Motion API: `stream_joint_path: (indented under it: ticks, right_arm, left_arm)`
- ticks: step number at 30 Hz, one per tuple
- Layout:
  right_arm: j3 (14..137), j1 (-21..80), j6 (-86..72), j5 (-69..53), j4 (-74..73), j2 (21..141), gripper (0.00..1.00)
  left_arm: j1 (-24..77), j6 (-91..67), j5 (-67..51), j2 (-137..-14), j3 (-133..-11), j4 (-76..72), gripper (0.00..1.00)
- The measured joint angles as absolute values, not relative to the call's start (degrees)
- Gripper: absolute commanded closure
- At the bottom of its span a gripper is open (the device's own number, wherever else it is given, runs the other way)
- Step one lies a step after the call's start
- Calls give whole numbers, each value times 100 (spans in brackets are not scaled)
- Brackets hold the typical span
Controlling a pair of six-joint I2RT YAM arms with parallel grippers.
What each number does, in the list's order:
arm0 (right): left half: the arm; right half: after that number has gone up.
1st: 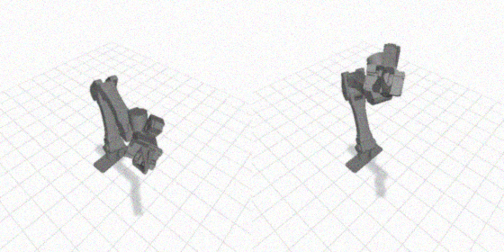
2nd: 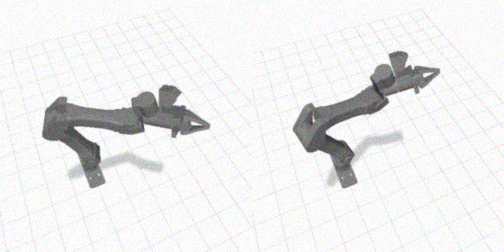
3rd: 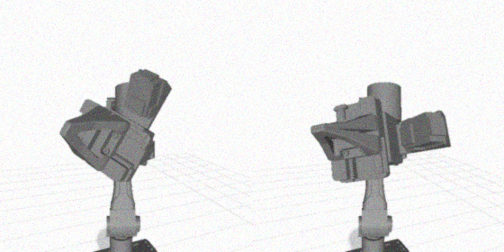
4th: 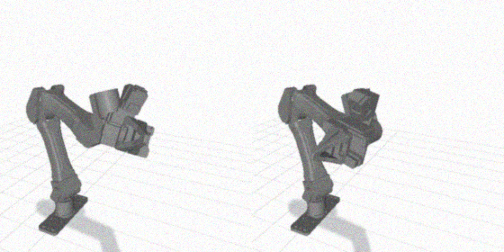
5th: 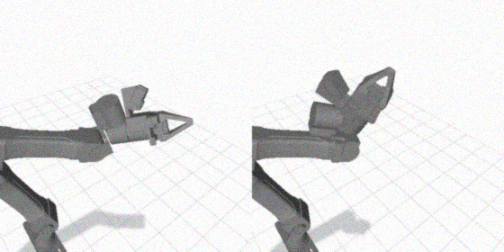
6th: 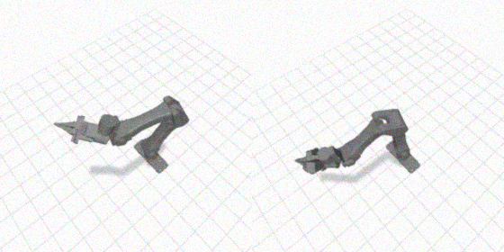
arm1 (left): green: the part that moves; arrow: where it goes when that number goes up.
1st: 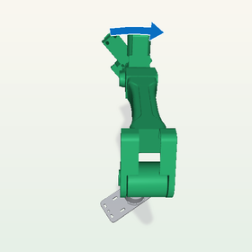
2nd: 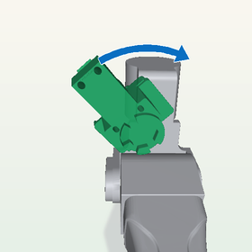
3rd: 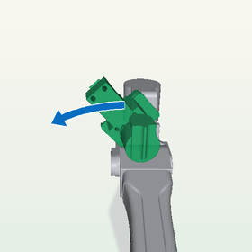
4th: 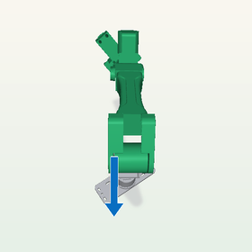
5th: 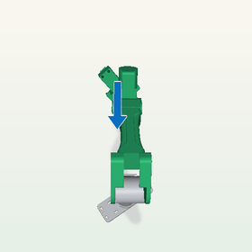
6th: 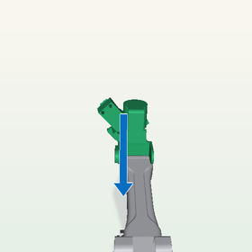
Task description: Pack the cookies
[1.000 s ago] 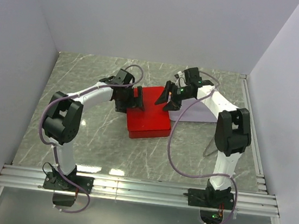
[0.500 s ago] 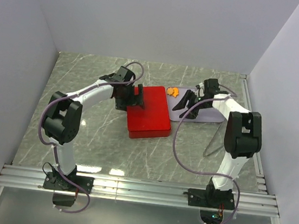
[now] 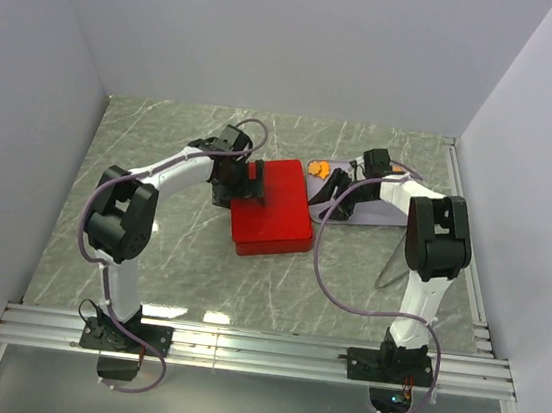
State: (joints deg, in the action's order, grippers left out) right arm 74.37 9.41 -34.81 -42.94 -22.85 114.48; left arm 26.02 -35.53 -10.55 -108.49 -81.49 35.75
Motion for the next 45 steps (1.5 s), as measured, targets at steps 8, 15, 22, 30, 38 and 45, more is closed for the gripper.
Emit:
stream_joint_path:
  ticks: [8, 15, 22, 30, 38, 45]
  right_arm:
    - [7437, 1109, -3894, -4624, -1800, 11428, 37]
    - [7437, 1179, -3883, -4681, -1763, 11308, 37]
    - [7437, 1225, -3846, -4816, -1848, 11292, 36]
    - [7524, 1260, -3754, -4853, -2034, 11292, 36]
    - [7533, 1260, -3684, -4851, -2134, 11292, 36]
    - [7533, 1260, -3634, -4847, -2209, 11273, 36]
  left_arm:
    - [2602, -3944, -1479, -10728, -7778, 3236, 1]
    - [2650, -3975, -1299, -10621, -7712, 3498, 1]
    - [2661, -3992, -1116, -10230, -7533, 3564, 1]
    - [2633, -3909, -725, -9684, -7568, 3771, 1]
    - [2593, -3870, -366, -9673, -7452, 3887, 1]
    - [2462, -3881, -14, -9045, -7347, 3837, 4]
